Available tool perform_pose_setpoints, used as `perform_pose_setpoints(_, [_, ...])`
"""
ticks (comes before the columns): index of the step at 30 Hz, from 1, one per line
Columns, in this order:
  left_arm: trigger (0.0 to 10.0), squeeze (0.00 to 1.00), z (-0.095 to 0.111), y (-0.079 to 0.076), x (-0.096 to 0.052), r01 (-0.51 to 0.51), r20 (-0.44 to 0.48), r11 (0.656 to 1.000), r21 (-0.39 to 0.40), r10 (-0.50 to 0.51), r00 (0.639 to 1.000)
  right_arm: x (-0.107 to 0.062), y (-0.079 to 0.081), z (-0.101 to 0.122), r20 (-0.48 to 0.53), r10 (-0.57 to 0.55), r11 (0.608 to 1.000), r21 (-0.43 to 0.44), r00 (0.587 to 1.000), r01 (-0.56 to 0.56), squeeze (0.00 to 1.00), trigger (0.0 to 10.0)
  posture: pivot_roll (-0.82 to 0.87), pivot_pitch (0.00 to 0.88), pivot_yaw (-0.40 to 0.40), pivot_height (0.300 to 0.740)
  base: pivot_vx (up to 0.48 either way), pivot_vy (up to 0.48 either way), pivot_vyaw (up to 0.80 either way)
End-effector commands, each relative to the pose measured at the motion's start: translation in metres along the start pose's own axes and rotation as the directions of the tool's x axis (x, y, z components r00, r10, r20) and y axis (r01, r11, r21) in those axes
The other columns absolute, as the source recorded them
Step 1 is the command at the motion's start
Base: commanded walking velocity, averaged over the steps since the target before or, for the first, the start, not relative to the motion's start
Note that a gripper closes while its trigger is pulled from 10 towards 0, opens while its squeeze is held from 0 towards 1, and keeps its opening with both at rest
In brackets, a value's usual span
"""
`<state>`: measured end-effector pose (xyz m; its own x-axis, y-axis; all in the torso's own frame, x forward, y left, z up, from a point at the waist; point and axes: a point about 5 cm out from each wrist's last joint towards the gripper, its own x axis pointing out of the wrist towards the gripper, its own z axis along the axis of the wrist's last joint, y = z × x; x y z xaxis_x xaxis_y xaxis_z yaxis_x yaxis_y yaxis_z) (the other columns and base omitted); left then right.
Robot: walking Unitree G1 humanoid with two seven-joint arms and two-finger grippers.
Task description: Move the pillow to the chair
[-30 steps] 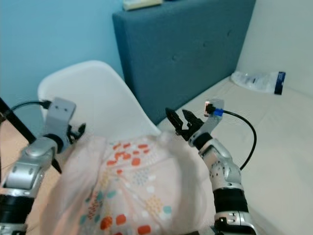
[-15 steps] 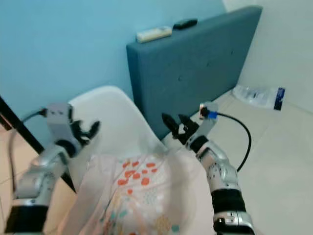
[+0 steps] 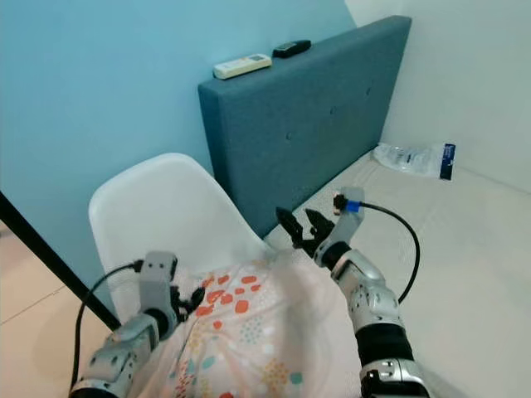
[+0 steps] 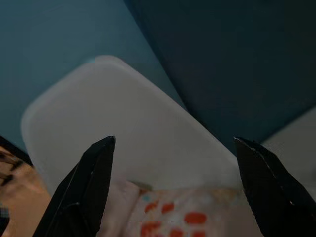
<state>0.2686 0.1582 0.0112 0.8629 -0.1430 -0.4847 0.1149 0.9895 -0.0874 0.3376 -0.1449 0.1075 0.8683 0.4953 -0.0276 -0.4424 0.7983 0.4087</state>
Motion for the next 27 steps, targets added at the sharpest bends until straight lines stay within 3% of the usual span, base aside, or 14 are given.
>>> perform_pose_setpoints(1, [10.0, 0.00, -0.011, -0.002, 0.000, 0.001, -0.024, 1.000, 0.010, -0.001, 1.000, -0.003, -0.001, -0.016, -0.048, -0.022, 1.000, -0.002, 0.999, 0.022, 0.00, 10.0, 0.00, 0.022, -0.008, 0.740, 0.000, 0.000, 0.00])
perform_pose_setpoints(11, [10.0, 0.00, -0.026, 0.001, 0.001, 0.003, -0.042, 1.000, 0.023, -0.002, 0.999, -0.011, -0.002, -0.052, -0.150, -0.049, 0.999, -0.004, 0.987, 0.049, 0.00, 10.0, 0.00, 0.018, -0.001, 0.740, 0.000, 0.000, 0.00])
perform_pose_setpoints(20, [10.0, 0.00, -0.031, 0.003, 0.002, -0.007, -0.050, 0.999, 0.036, 0.009, 0.999, -0.009, 0.002, -0.064, -0.182, -0.051, 0.999, -0.007, 0.982, 0.050, 0.00, 10.0, 0.01, 0.007, -0.006, 0.740, -0.280, 0.000, 0.00])
perform_pose_setpoints(27, [10.0, 0.00, -0.033, 0.001, 0.003, -0.004, -0.044, 0.999, 0.038, 0.005, 0.999, -0.015, -0.008, -0.077, -0.238, -0.134, 0.991, -0.015, 0.962, 0.134, 0.00, 10.0, 0.01, 0.001, -0.015, 0.740, -0.335, 0.000, 0.00])
